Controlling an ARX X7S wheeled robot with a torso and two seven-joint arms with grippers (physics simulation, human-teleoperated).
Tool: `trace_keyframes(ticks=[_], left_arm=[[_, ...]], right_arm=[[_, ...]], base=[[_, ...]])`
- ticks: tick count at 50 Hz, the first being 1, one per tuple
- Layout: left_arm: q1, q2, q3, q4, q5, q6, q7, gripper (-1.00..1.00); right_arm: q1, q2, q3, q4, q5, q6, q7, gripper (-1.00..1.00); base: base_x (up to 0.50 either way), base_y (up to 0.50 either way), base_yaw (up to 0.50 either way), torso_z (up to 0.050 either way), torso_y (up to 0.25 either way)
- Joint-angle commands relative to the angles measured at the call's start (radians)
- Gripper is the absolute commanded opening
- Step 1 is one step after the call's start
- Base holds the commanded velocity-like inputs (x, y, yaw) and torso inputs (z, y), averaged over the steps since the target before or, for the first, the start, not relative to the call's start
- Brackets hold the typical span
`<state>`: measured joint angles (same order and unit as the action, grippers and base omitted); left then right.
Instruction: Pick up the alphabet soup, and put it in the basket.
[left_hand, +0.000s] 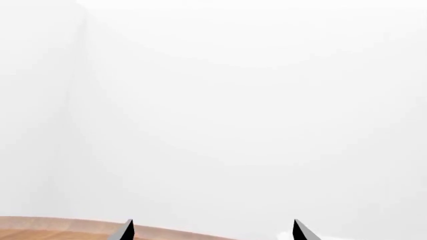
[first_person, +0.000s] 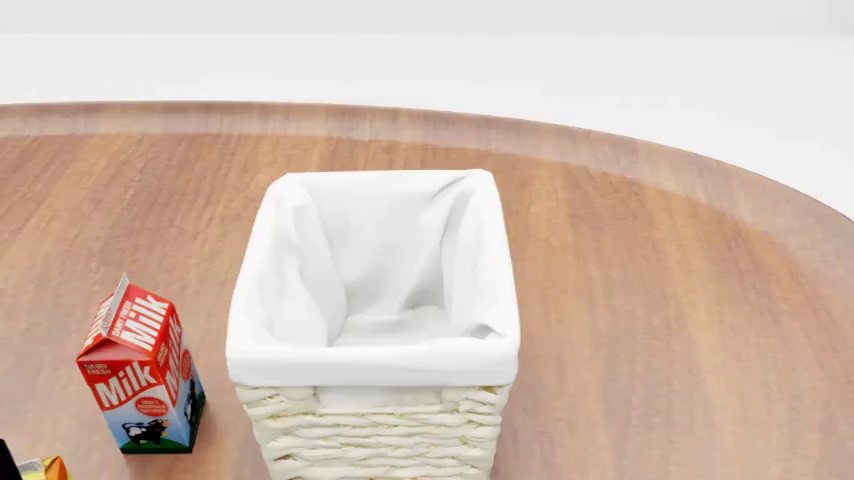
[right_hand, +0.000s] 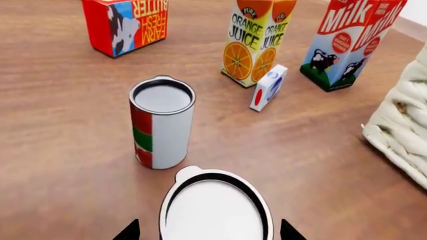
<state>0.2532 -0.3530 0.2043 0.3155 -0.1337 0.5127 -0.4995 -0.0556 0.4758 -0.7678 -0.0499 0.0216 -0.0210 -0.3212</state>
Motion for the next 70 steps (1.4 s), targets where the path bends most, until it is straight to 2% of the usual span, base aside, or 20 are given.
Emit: trace_keyframes(ticks=[1, 32, 33, 48, 70], left_arm=[[0.006, -0.004, -0.002, 0.003, -0.001, 0.007, -0.004, 1.00], [0.009, -0.010, 0.000, 0.008, -0.002, 0.012, -0.014, 1.00], [0.009, -0.010, 0.000, 0.008, -0.002, 0.011, -0.014, 1.00], [-0.006, -0.008, 0.008, -0.005, -0.001, 0.003, -0.016, 1.00], [-0.003, -0.013, 0.006, 0.000, -0.002, 0.006, -0.026, 1.00]], right_arm=[[0.014, -0.016, -0.004, 0.025, -0.010, 0.005, 0.011, 1.00], [0.063, -0.066, -0.028, 0.121, -0.018, 0.011, 0.003, 1.00], [0.064, -0.069, -0.021, 0.127, -0.001, -0.003, 0.000, -1.00], [0.053, -0.066, 0.042, 0.085, 0.087, -0.042, 0.018, -1.00], [-0.105, 0.044, 0.141, -0.165, 0.191, -0.203, 0.093, -1.00]], base=[[0.00, 0.00, 0.00, 0.000, 0.000], [0.00, 0.00, 0.00, 0.000, 0.000], [0.00, 0.00, 0.00, 0.000, 0.000], [0.00, 0.00, 0.00, 0.000, 0.000], [0.00, 0.00, 0.00, 0.000, 0.000]])
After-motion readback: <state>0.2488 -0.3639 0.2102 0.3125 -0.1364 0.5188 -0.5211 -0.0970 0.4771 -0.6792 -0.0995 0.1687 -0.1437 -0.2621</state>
